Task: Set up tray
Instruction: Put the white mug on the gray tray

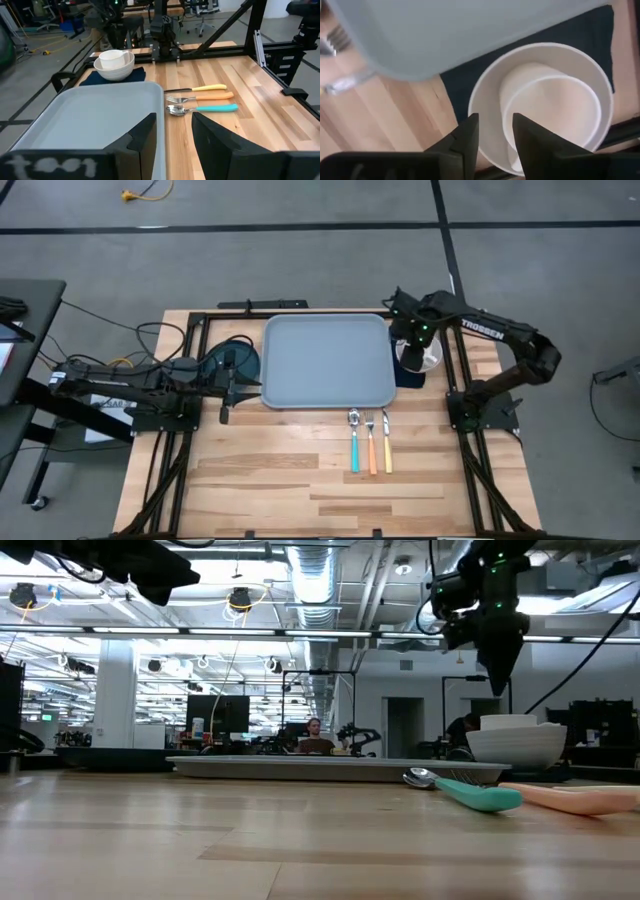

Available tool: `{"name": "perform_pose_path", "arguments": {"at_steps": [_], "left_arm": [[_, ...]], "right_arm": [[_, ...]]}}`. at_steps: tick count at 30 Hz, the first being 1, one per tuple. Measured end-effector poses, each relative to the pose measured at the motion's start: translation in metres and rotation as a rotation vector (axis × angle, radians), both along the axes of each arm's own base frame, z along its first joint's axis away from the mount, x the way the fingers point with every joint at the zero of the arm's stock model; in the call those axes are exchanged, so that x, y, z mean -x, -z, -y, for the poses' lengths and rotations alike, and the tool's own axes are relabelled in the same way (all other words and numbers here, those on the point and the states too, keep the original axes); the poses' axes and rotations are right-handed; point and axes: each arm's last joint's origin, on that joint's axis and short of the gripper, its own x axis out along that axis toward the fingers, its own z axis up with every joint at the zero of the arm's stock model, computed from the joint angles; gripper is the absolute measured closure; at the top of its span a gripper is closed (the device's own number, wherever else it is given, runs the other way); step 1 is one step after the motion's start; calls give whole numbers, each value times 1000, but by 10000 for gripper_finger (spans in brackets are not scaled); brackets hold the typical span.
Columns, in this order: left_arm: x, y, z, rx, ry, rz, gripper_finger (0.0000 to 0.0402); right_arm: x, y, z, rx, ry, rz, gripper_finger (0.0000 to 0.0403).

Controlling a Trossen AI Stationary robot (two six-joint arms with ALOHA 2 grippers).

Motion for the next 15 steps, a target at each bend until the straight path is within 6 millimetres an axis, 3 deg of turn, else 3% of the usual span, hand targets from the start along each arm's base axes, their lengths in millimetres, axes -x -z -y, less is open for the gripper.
{"name": "perform_pose_path", "arguments": {"at_steps": [6, 15], "left_arm": [[0, 0, 0, 0, 0, 0, 287], [0, 0, 0, 1, 0, -1, 287]], "right_arm": [[-7, 13, 5, -37, 158, -51, 289], [-12, 25, 11, -1, 187, -139, 290]]}}
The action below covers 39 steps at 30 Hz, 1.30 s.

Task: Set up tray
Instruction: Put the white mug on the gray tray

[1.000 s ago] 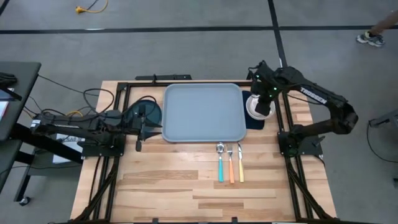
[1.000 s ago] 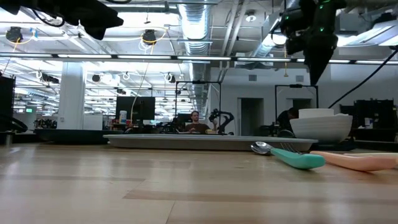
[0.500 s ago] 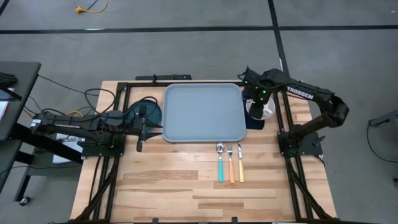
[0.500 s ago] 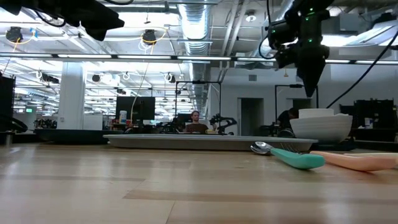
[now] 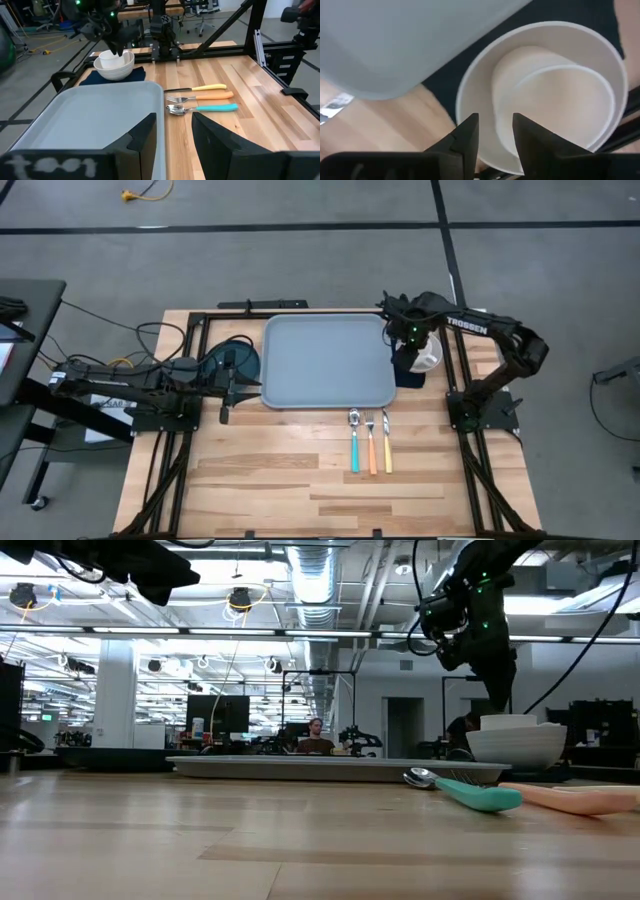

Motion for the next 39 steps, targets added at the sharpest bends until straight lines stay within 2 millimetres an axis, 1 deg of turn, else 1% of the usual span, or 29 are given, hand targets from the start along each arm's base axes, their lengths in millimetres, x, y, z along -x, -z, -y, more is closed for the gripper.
{"name": "perform_pose_path", "arguments": {"at_steps": [6, 21, 28, 35, 39], "left_arm": [[0, 0, 0, 0, 0, 0, 287], [0, 0, 0, -1, -5, -4, 287], [0, 1, 0, -1, -4, -9, 287], [0, 1, 0, -1, -4, -8, 287], [0, 1, 0, 0, -4, -8, 287]], "right_arm": [[-2, 5, 4, 32, -2, -42, 290], [-6, 9, 8, 56, 3, -10, 290], [-2, 21, 5, 41, -5, -38, 290], [-4, 22, 7, 63, -5, -19, 290], [-4, 21, 8, 93, -8, -38, 296]]}}
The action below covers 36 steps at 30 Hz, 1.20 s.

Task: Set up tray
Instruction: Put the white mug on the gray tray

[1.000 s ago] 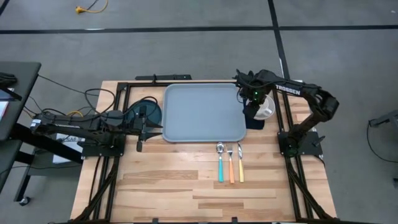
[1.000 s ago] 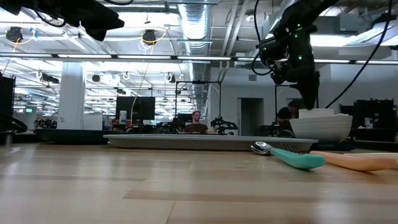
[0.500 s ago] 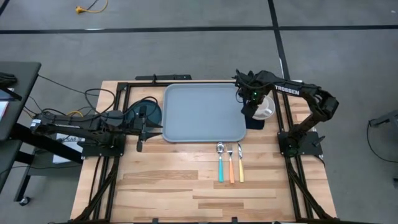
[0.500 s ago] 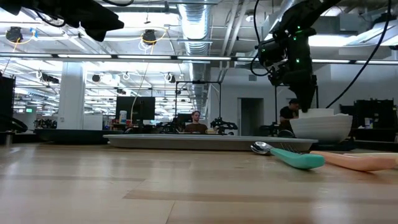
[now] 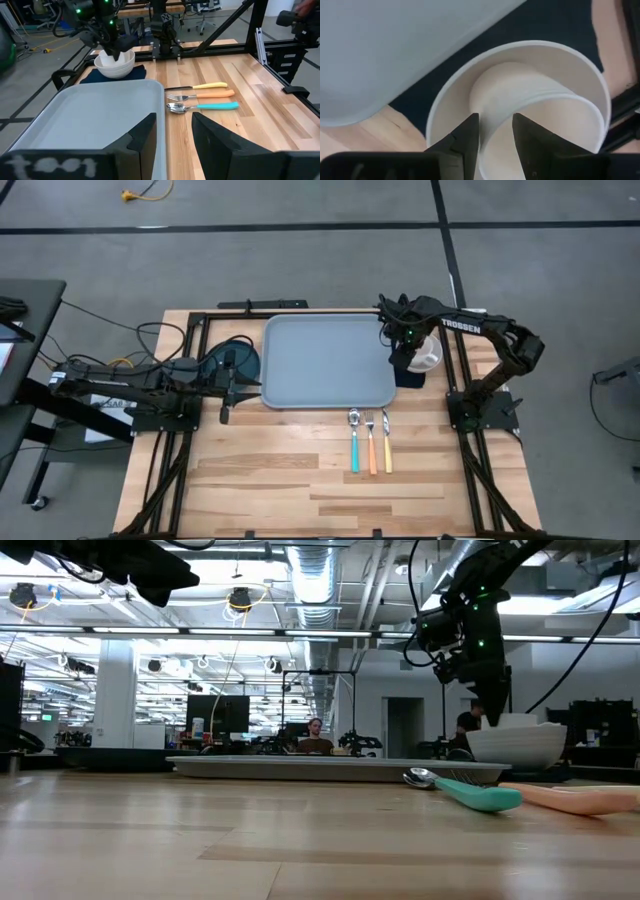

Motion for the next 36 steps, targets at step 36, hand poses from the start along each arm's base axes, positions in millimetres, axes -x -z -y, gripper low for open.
{"name": "perform_pose_path", "arguments": {"at_steps": [36], "left_arm": [[0, 0, -4, -22, -124, 3, 287]], "right_arm": [[-8, -50, -4, 44, 2, -4, 402]]}}
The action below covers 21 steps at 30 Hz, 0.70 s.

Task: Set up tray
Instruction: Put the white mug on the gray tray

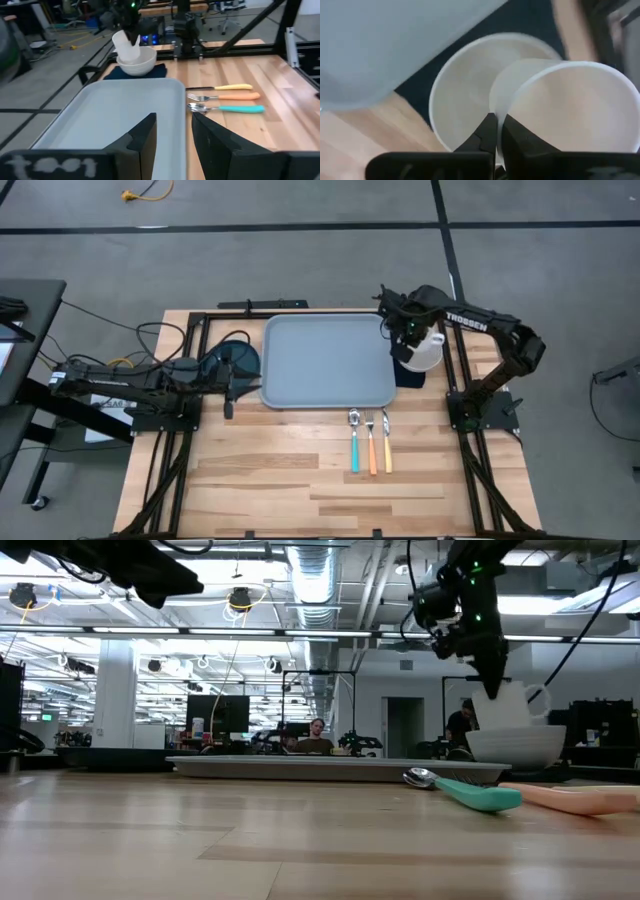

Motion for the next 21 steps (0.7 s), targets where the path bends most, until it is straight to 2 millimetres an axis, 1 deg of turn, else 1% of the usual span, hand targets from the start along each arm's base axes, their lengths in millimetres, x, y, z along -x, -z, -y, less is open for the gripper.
{"name": "perform_pose_path", "arguments": {"at_steps": [3, 5, 9, 13, 16, 18, 21], "left_arm": [[0, -1, -1, -8, -44, 13, 287], [0, -3, -2, -15, -87, 37, 287], [-3, -8, -4, -31, -126, 87, 287], [-10, -7, -4, -64, -133, 85, 287], [-15, -4, -9, -76, -199, 65, 287], [-17, -2, -14, -80, -241, 48, 287], [-16, -2, -22, -67, -281, 45, 287]], "right_arm": [[-9, -16, -2, 37, -33, 57, 402], [-17, -27, -6, 62, -86, 100, 402], [-34, -44, -20, 87, -236, 187, 402], [-51, -56, -38, 87, -446, 275, 403], [-63, -63, -48, 88, -588, 361, 403], [-72, -67, -51, 70, -656, 416, 403], [-90, -69, -48, 45, -706, 439, 403]]}}
